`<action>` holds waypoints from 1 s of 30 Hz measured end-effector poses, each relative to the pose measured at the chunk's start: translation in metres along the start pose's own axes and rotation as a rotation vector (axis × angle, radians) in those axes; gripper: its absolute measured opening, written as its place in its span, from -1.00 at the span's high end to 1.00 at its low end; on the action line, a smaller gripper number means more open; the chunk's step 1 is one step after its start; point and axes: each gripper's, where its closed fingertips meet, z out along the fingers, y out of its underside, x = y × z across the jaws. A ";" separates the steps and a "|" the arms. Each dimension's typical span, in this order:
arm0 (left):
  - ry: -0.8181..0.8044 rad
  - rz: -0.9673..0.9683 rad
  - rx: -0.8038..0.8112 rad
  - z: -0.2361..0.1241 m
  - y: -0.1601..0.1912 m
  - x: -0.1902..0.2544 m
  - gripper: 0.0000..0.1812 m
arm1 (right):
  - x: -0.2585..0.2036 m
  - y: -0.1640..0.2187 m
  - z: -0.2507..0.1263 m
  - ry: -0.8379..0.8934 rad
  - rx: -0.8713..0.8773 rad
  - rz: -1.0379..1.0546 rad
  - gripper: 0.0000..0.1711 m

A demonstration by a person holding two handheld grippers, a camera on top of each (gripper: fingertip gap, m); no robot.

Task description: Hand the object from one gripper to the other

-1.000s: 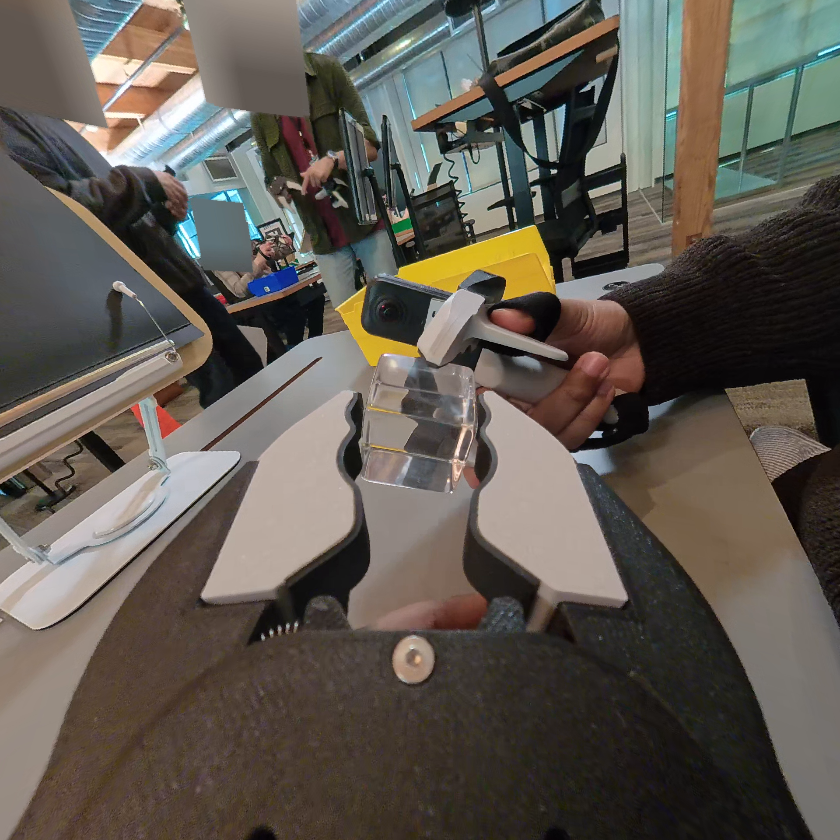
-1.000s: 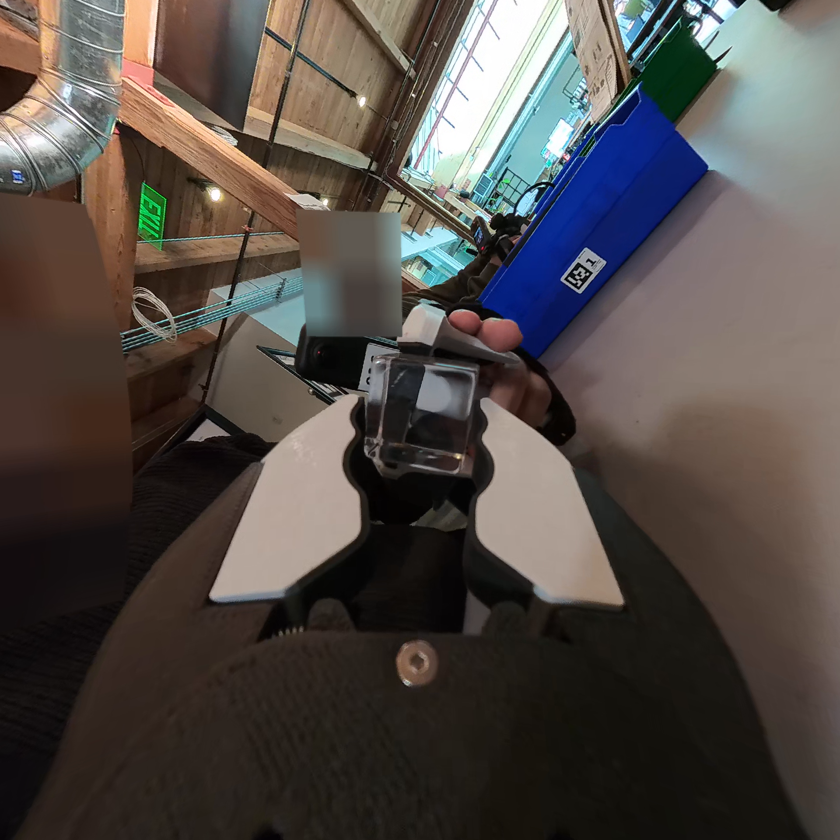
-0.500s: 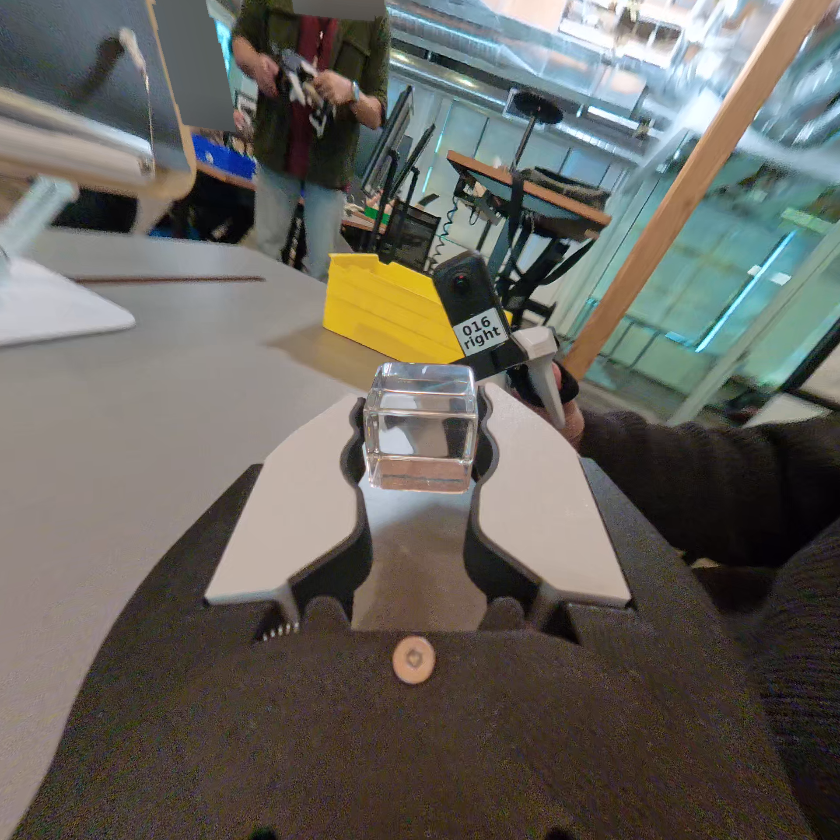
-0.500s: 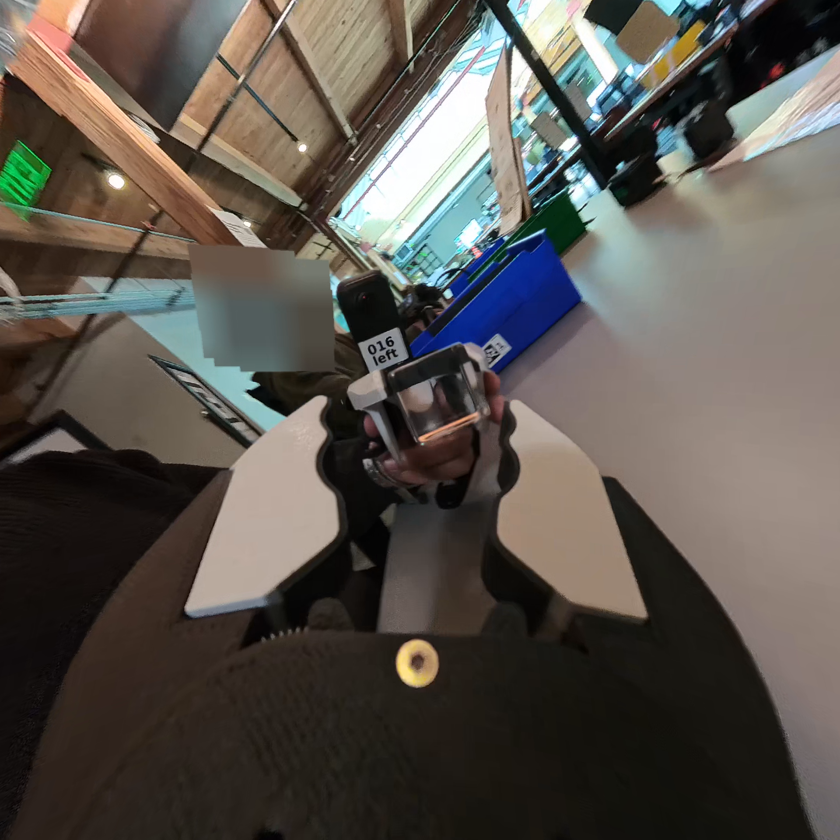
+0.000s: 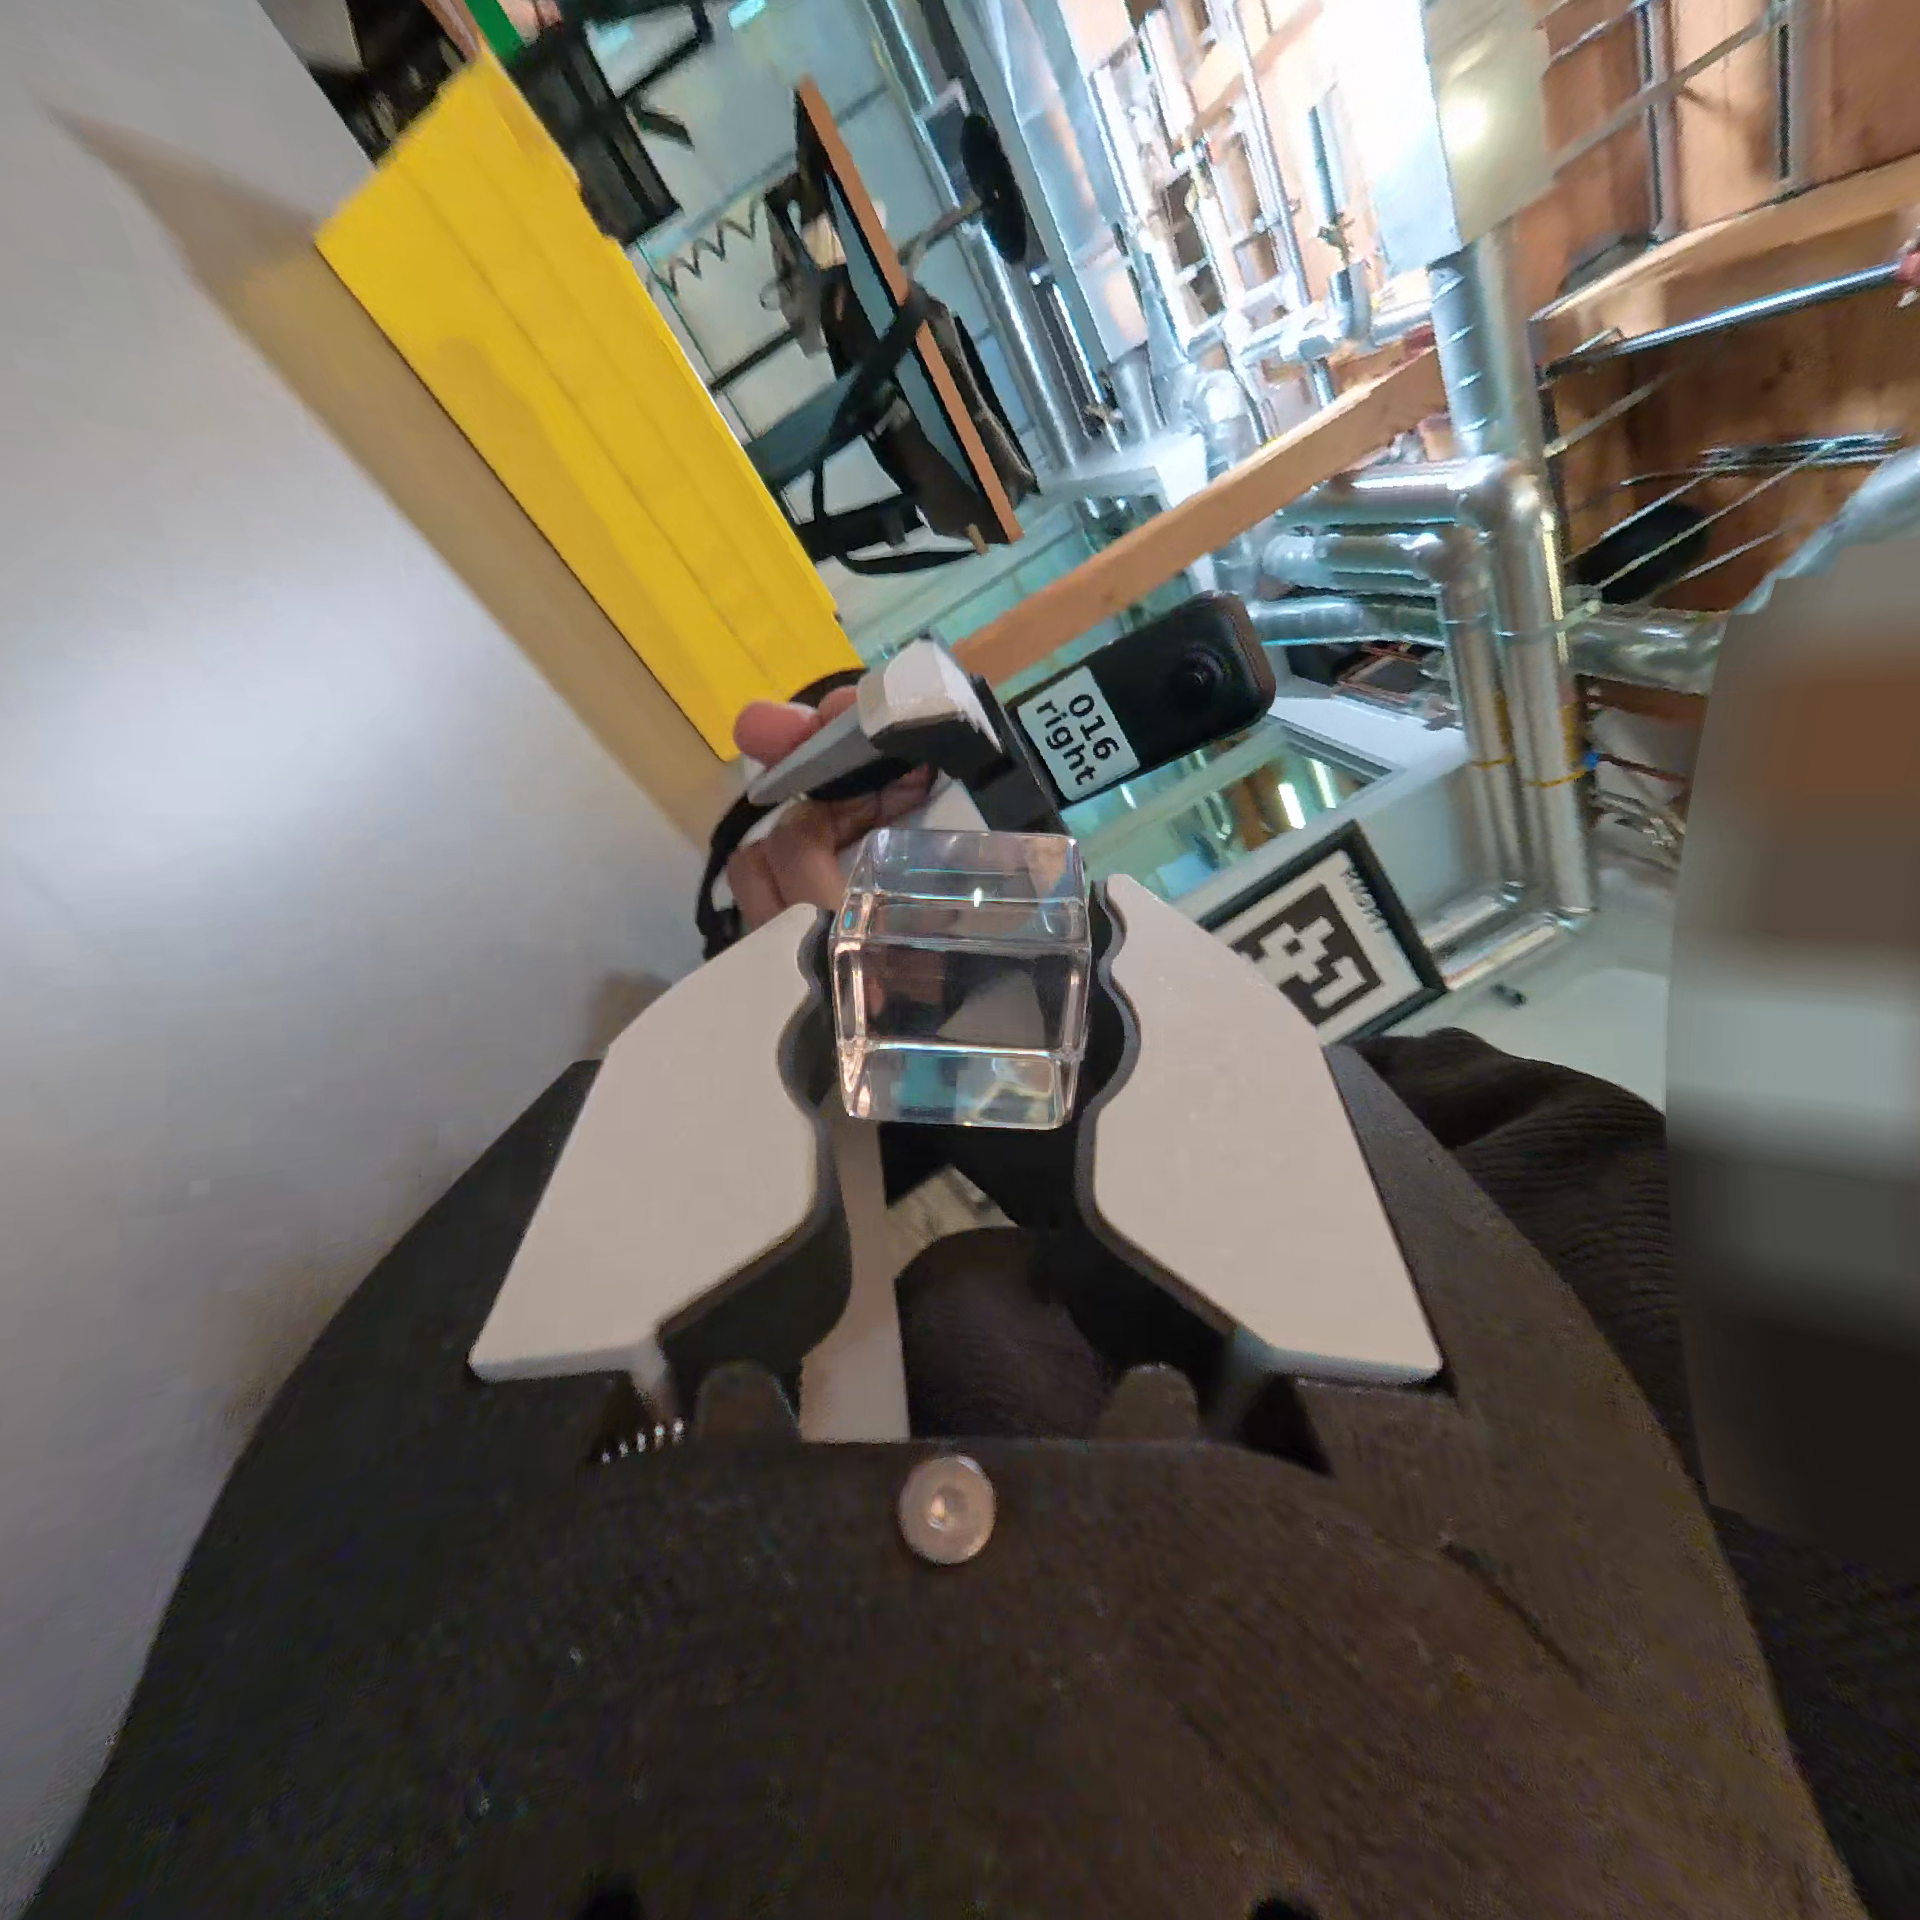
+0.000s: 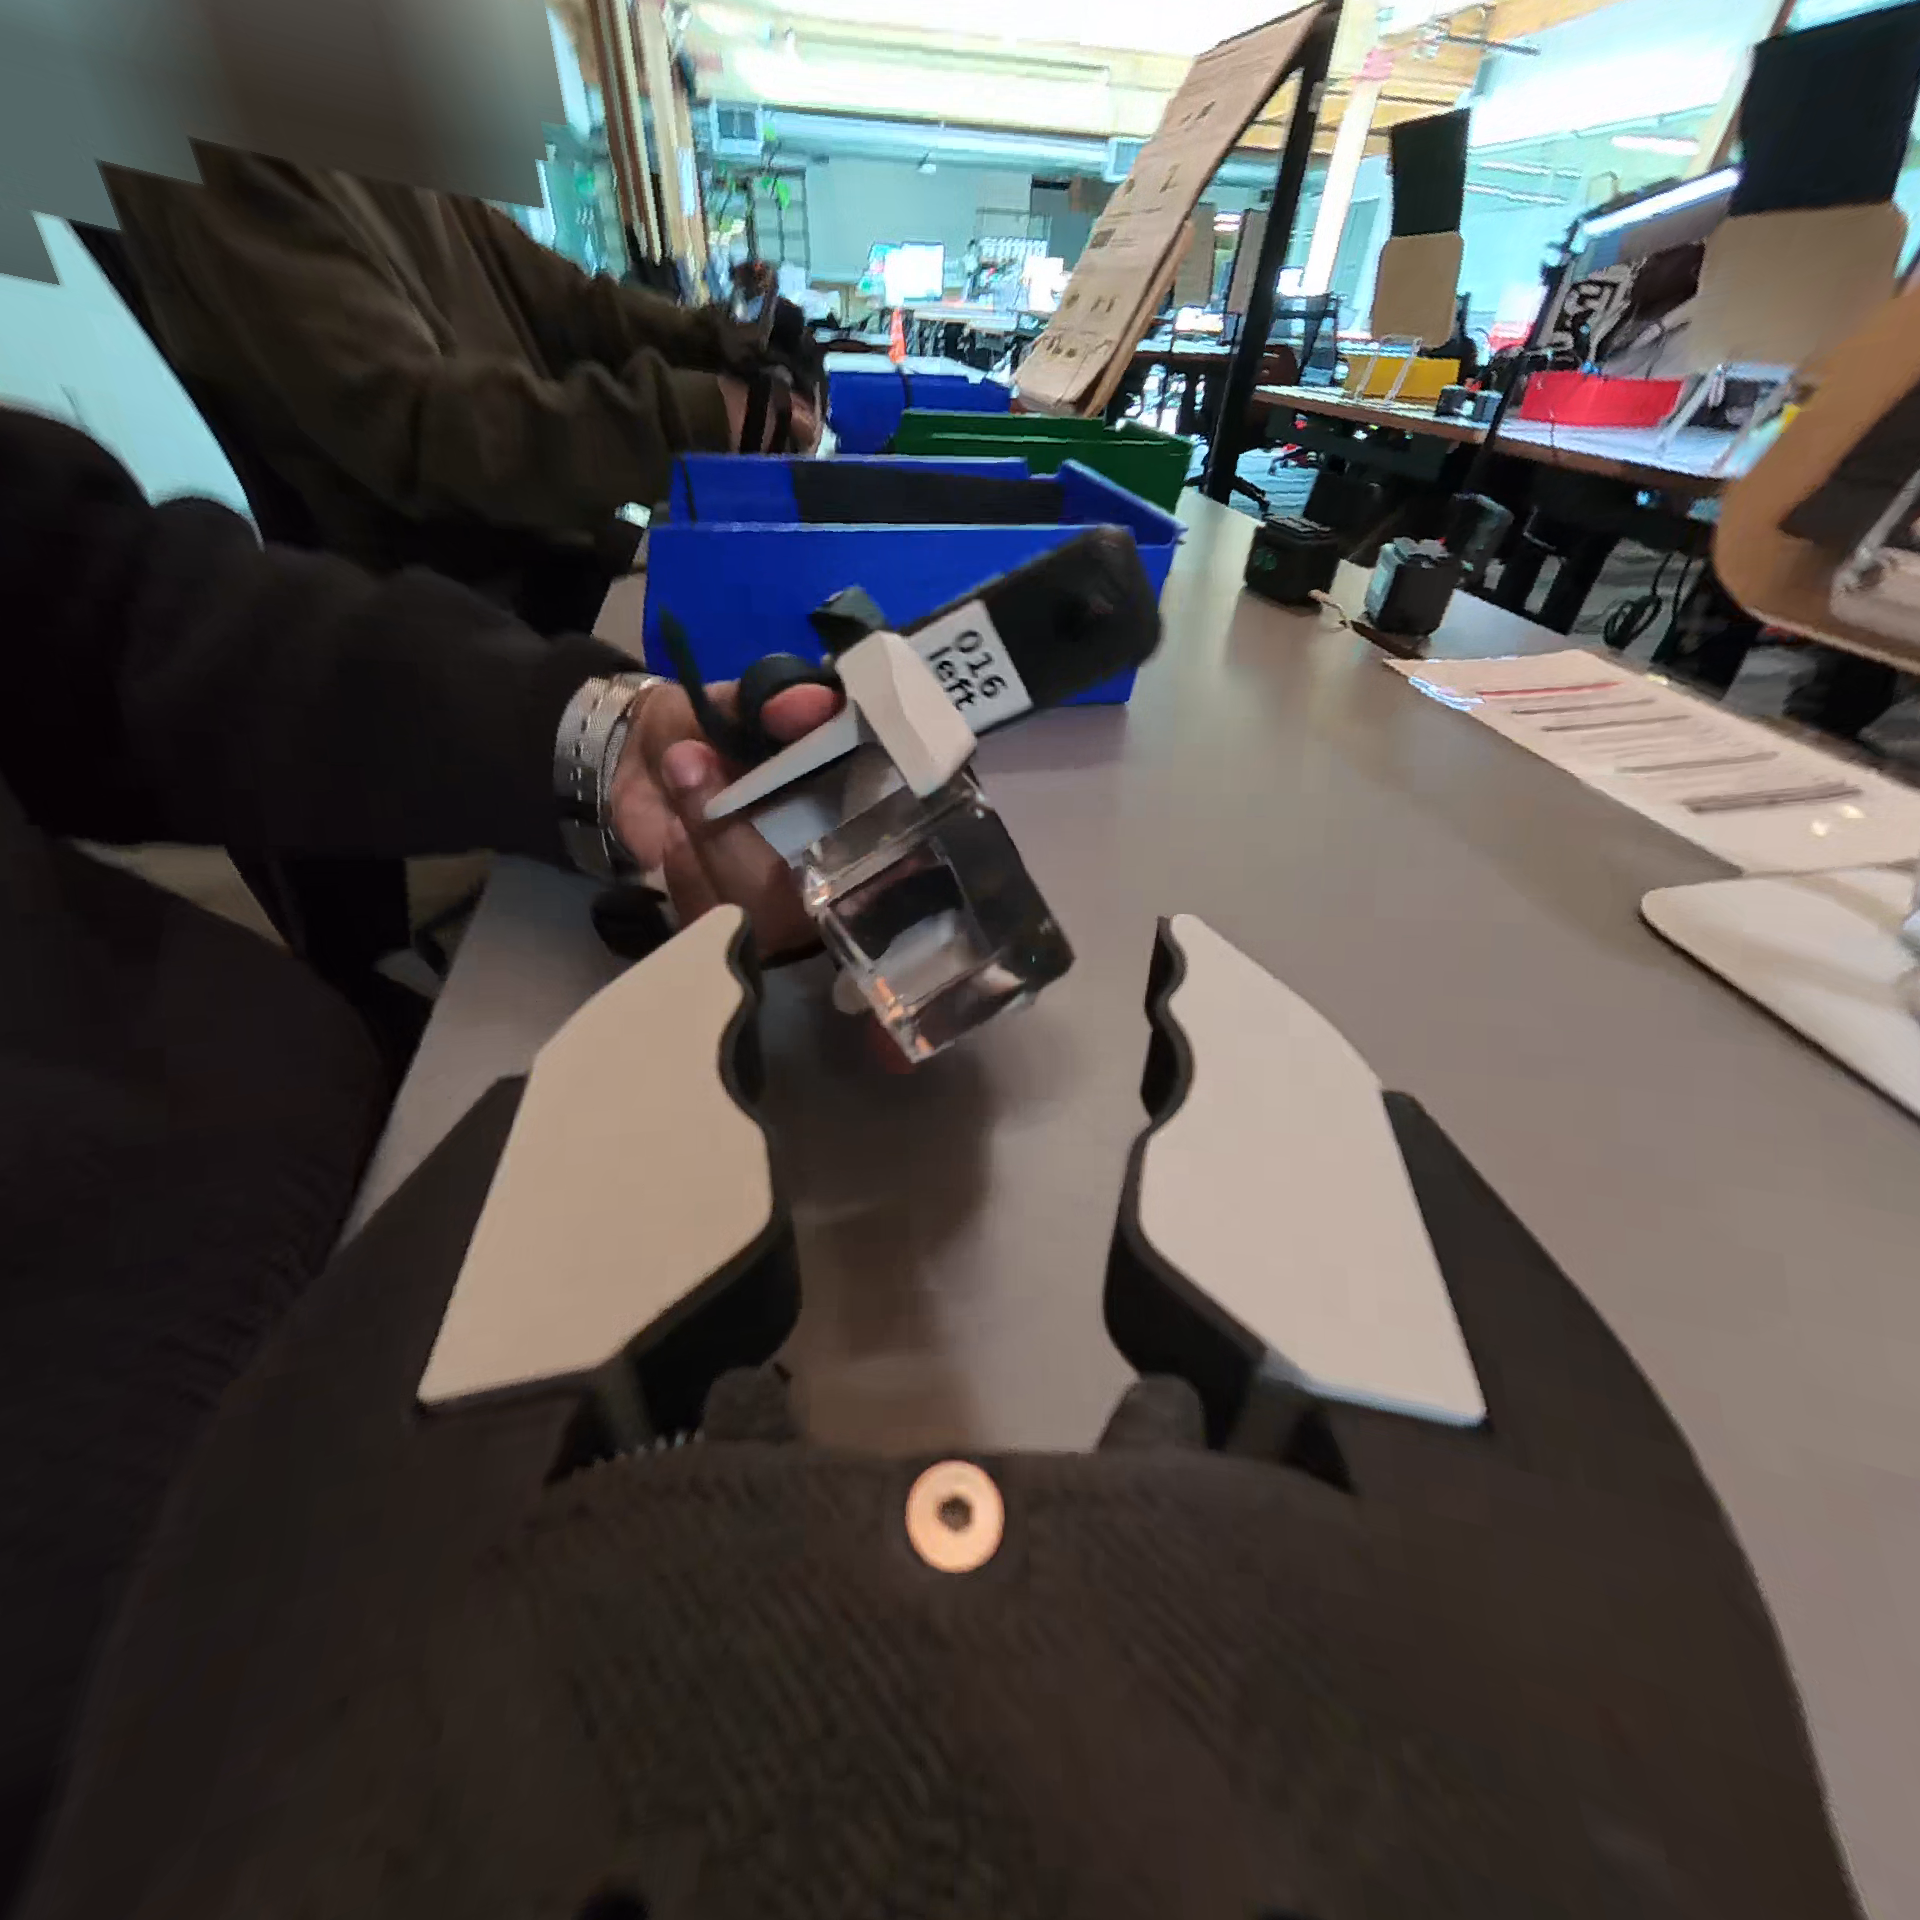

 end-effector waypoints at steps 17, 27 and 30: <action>0.120 -0.142 -0.109 0.008 0.021 0.009 0.48 | -0.019 0.004 0.007 -0.015 -0.081 -0.168 0.46; 0.082 -0.025 0.034 0.005 0.000 0.012 0.09 | -0.013 0.001 0.005 -0.012 -0.063 -0.062 0.47; 0.038 0.058 0.082 0.002 -0.009 0.011 0.01 | -0.007 -0.005 0.001 -0.010 -0.016 0.004 0.47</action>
